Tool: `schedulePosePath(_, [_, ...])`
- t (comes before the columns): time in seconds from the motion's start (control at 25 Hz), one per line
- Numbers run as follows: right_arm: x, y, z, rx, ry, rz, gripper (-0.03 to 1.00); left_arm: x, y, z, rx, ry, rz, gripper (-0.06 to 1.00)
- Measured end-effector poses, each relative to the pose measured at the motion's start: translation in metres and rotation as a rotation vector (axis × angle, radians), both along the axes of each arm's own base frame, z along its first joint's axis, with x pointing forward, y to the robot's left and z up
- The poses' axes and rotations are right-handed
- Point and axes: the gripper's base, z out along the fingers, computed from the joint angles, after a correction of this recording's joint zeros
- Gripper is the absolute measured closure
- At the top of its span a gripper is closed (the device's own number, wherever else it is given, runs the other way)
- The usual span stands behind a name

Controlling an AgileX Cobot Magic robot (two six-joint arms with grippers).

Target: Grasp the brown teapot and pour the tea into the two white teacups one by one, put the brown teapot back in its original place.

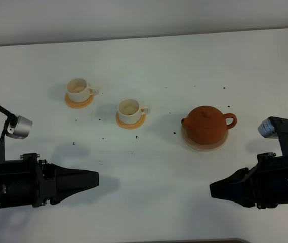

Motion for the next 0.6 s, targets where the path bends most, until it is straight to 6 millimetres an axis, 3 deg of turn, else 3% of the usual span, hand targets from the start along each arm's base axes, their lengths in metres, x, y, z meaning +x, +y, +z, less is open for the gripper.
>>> schedulePosePath(0.6, [0.0000, 0.0000, 0.0000, 0.000, 0.000, 0.000, 0.73, 0.0002, -0.0001, 0.0004, -0.005, 0.000, 0.002, 0.61])
